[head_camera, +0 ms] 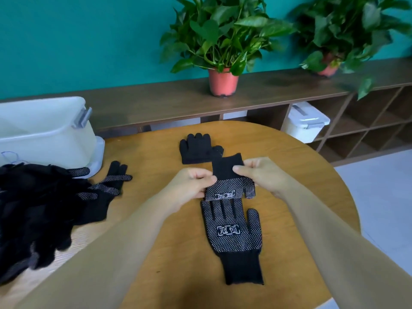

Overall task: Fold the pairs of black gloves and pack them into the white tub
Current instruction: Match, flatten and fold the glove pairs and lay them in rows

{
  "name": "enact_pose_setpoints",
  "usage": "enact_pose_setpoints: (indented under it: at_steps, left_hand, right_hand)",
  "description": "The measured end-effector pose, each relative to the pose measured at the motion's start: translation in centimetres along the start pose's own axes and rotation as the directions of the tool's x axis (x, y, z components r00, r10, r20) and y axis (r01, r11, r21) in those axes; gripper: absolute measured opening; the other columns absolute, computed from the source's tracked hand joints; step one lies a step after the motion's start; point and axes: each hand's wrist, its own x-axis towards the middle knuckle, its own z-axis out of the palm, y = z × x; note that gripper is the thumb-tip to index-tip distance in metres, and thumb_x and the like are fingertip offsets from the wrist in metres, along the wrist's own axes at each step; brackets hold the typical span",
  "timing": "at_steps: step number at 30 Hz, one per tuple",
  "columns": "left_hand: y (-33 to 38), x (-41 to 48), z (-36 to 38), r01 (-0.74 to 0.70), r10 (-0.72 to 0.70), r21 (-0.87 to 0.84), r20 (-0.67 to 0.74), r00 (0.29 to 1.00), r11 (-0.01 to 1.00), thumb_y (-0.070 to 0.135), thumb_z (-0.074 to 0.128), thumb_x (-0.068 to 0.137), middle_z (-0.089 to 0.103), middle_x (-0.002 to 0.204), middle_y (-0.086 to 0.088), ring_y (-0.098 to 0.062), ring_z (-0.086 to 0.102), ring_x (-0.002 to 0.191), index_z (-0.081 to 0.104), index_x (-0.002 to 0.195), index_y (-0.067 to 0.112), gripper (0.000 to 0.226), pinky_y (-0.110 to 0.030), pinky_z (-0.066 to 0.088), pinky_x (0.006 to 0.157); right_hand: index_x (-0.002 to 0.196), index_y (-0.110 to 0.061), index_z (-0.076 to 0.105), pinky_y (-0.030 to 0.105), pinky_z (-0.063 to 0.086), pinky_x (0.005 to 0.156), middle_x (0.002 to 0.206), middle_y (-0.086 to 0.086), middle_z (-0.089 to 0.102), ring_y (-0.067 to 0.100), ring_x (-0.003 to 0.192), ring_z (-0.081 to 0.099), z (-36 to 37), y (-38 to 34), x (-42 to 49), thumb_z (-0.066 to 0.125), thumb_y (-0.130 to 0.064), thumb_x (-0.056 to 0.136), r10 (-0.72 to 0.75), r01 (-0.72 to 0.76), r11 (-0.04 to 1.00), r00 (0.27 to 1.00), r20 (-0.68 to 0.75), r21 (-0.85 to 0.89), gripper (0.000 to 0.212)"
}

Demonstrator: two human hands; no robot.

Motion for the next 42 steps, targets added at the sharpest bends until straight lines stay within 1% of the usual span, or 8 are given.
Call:
enact_pose_setpoints:
  at_steps: [5, 9, 12, 15, 18, 26, 30, 42]
  left_hand:
    - [0.7, -0.6, 0.5, -0.080, 0.081, 0.022, -0.032, 0.996, 0.997, 0.020, 0.063, 0.097, 0.076, 0.104, 0.004, -0.014, 0.069, 0.101, 0.073, 0.096, 0.019, 0.010, -0.030, 0.054, 0.091]
    - [-0.3, -2.7, 1.7, -0.227, 0.234, 0.151, -0.030, 0.972, 0.962, 0.012, 0.064, 0.096, 0.074, 0.079, 0.015, 0.001, 0.066, 0.077, 0.071, 0.082, 0.021, 0.018, -0.016, 0.050, 0.075]
    - [-4.3, -4.7, 3.3, -0.286, 0.307, 0.287, -0.031, 0.951, 0.914, 0.012, 0.070, 0.092, 0.068, 0.071, 0.020, 0.000, 0.059, 0.068, 0.067, 0.075, 0.026, 0.022, -0.024, 0.047, 0.069]
    - [-8.0, -6.0, 4.6, -0.374, 0.426, 0.446, -0.016, 0.905, 0.813, 0.027, 0.074, 0.086, 0.070, 0.100, 0.022, 0.001, 0.060, 0.100, 0.075, 0.092, 0.029, 0.006, -0.024, 0.048, 0.090]
    - [-9.7, -6.6, 5.3, -0.431, 0.561, 0.650, 0.009, 0.828, 0.626, 0.051, 0.062, 0.081, 0.060, 0.116, 0.030, 0.008, 0.043, 0.118, 0.075, 0.101, 0.029, 0.032, -0.018, 0.029, 0.100]
    - [-9.7, -7.3, 5.6, -0.501, 0.726, 0.770, 0.073, 0.684, 0.395, 0.018, 0.082, 0.071, 0.065, 0.096, 0.022, -0.005, 0.053, 0.100, 0.071, 0.087, 0.031, 0.024, -0.028, 0.024, 0.087]
    - [-9.6, -8.1, 5.7, -0.503, 0.795, 0.820, 0.103, 0.598, 0.272, 0.023, 0.057, 0.078, 0.067, 0.087, 0.020, -0.006, 0.056, 0.096, 0.071, 0.082, 0.030, 0.017, -0.029, 0.026, 0.085]
    - [-9.8, -8.7, 5.5, -0.503, 0.829, 0.864, 0.284, 0.481, -0.004, 0.013, 0.059, 0.083, 0.066, 0.084, 0.014, -0.010, 0.057, 0.090, 0.069, 0.080, 0.026, 0.017, -0.032, 0.032, 0.084]
  right_hand:
    - [0.095, -0.004, 0.071, 0.036, 0.054, 0.085, 0.096, 0.010, 0.075, 0.014, 0.082, 0.066, -0.1, -0.3, -0.7, 0.062, -0.020, 0.096, -0.069, 0.068, 0.998, 0.996, -0.062, -0.018, 0.019]
    - [0.085, -0.017, 0.071, 0.022, 0.053, 0.078, 0.082, -0.005, 0.074, 0.004, 0.074, 0.066, 0.3, 1.2, -3.3, 0.062, -0.013, 0.096, -0.136, 0.136, 0.991, 0.990, -0.038, 0.006, 0.015]
    - [0.076, -0.017, 0.071, 0.041, 0.055, 0.082, 0.076, -0.001, 0.073, 0.019, 0.073, 0.066, 1.9, 5.7, -4.9, 0.068, -0.027, 0.090, -0.128, 0.122, 0.987, 0.990, -0.056, -0.107, 0.017]
    - [0.097, -0.033, 0.076, 0.039, 0.053, 0.092, 0.096, -0.010, 0.075, 0.012, 0.095, 0.068, 3.5, 9.3, -6.5, 0.066, -0.034, 0.087, -0.179, 0.157, 0.957, 0.982, -0.068, -0.246, 0.014]
    - [0.114, -0.035, 0.073, 0.017, 0.038, 0.105, 0.125, -0.015, 0.066, -0.007, 0.123, 0.050, 4.9, 11.0, -8.3, 0.071, -0.014, 0.087, -0.419, 0.295, 0.810, 0.896, -0.150, -0.507, 0.034]
    - [0.111, -0.019, 0.075, 0.028, 0.055, 0.090, 0.122, 0.001, 0.069, 0.018, 0.118, 0.063, 6.2, 12.0, -9.4, 0.080, 0.013, 0.059, -0.685, 0.445, 0.603, 0.714, -0.144, -0.662, 0.062]
    - [0.113, -0.020, 0.074, 0.023, 0.050, 0.096, 0.124, -0.001, 0.068, 0.012, 0.121, 0.059, 6.5, 13.9, -10.2, 0.083, 0.013, 0.055, -0.651, 0.444, 0.634, 0.748, -0.127, -0.633, 0.067]
    - [0.108, -0.018, 0.076, 0.031, 0.060, 0.081, 0.121, 0.003, 0.070, 0.019, 0.115, 0.064, 6.8, 14.8, -10.2, 0.080, 0.019, 0.040, -0.654, 0.446, 0.573, 0.755, -0.055, -0.687, 0.078]
